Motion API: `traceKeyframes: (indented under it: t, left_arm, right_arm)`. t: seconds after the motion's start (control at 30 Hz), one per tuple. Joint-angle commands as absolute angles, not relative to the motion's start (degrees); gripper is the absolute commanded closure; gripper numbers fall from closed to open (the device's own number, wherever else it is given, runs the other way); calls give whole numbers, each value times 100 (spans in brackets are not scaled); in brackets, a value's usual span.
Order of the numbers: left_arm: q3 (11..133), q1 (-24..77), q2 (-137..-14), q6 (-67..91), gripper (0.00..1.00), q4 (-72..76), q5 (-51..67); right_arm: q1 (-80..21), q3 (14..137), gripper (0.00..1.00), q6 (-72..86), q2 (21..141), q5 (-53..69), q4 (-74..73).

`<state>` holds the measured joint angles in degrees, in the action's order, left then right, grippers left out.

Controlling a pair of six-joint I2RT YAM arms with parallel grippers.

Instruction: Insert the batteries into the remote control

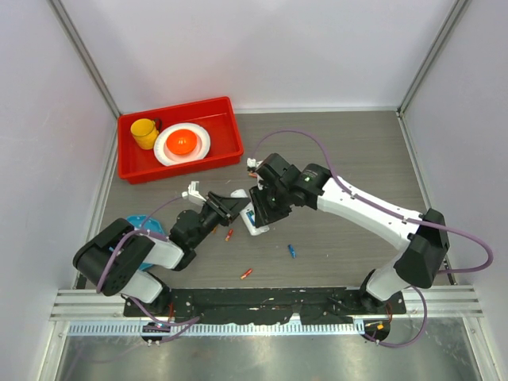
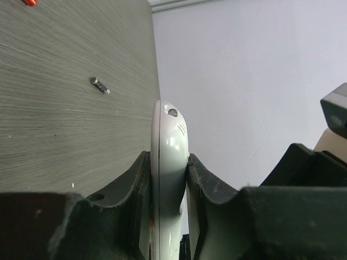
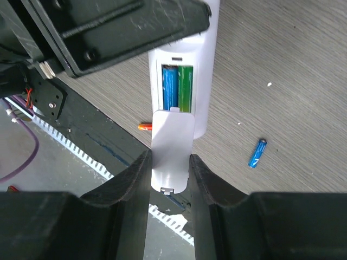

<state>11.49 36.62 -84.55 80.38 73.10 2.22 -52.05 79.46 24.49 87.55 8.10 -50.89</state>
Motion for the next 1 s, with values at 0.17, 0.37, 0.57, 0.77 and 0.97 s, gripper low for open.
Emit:
traceKeyframes:
  t: [0.17,0.37,0.57,0.77,0.97]
  left_arm:
    - [1327,3770,-8192,7937,100,8859,404]
    - [1327,3788,-8156,7928,100,8859,422]
    - [1336,3814,-8182,7928,100,8859,439]
    - [1345,3832,-8244,7954,100,8859,431]
    - [1371,3832,-8218,7963,100,8859,439]
  right_arm:
    - [-5247,8358,99,2338,8982,835,-4966]
    - [-5247,8358,99,2329,9035,747,-4948]
    - [-5247,8437,99,2338,9044,694,-4931]
    - [-5247,8517,99,2347,9061,650,-4913]
    - [-5247,8464,99,2338,9141,677,-4896]
